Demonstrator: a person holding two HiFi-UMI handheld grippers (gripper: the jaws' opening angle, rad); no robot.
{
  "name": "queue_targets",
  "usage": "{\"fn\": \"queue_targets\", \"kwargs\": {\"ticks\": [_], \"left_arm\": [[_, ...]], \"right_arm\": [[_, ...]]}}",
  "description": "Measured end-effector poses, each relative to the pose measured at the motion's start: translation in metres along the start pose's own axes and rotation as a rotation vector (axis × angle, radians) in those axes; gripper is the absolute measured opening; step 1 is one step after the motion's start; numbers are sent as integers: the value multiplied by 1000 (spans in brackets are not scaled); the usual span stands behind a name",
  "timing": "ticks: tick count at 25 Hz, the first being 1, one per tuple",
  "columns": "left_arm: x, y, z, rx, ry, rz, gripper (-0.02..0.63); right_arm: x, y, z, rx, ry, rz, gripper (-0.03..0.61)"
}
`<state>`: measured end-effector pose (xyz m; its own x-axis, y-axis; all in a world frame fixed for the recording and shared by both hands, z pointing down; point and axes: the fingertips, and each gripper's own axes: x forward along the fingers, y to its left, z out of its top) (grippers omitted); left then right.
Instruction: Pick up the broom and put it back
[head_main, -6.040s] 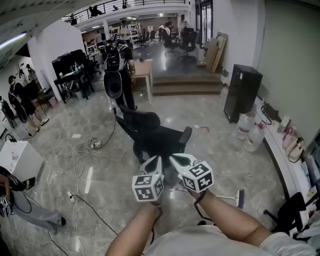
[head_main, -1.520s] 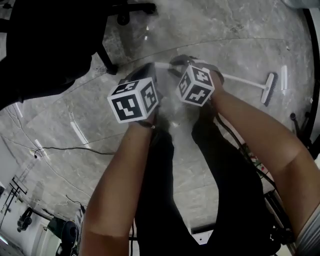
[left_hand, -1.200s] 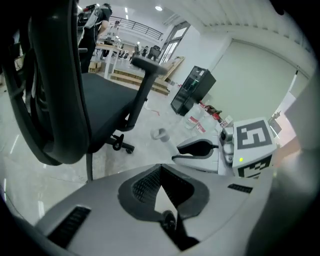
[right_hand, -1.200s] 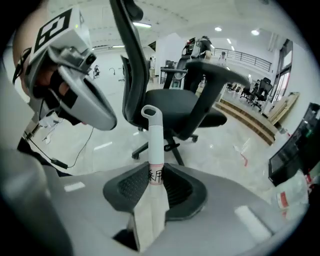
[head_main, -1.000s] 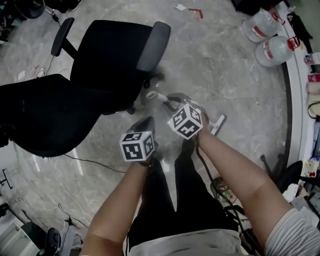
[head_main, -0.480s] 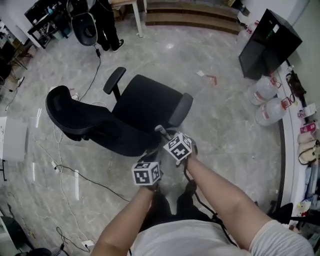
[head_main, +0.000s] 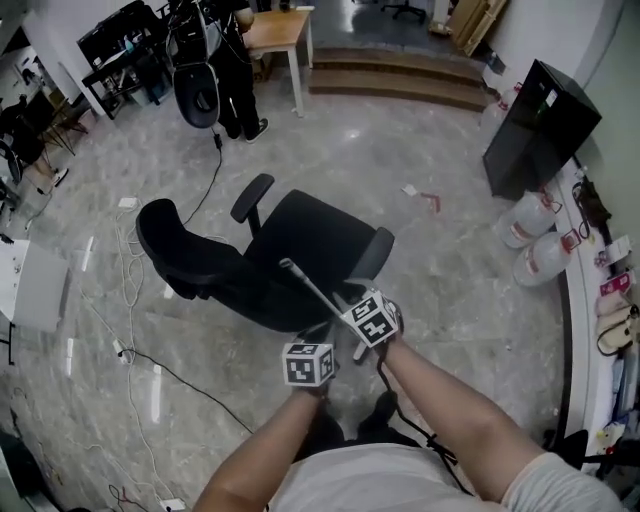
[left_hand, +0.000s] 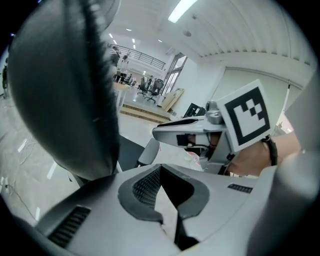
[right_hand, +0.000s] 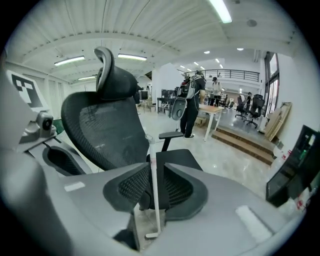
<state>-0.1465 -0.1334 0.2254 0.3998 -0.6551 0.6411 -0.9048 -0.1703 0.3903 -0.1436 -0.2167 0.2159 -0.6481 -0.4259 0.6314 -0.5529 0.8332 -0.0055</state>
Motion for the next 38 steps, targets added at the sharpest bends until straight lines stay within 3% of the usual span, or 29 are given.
{"fn": "queue_targets", "kwargs": {"ticks": [5, 11, 15, 22, 28, 38], "left_arm": [[-2, -49, 41, 36, -71, -21, 6], [-23, -139, 124, 168, -222, -40, 5], [-33, -196, 172, 229, -313, -33, 6], [-51, -277, 220, 277, -407, -62, 5], [-63, -305, 235, 303, -471, -68, 5], [-72, -306, 255, 305, -525, -29, 5]], "right_arm": [[-75, -14, 27, 25, -120, -22, 72], [-176, -56, 58, 91, -254, -50, 4], [-228, -86, 67, 103, -298, -57, 3], [-315, -126, 84, 118, -382, -114, 3], [-350, -129, 108, 72, -465, -146, 2], [-365, -132, 132, 56, -532, -149, 2]]}}
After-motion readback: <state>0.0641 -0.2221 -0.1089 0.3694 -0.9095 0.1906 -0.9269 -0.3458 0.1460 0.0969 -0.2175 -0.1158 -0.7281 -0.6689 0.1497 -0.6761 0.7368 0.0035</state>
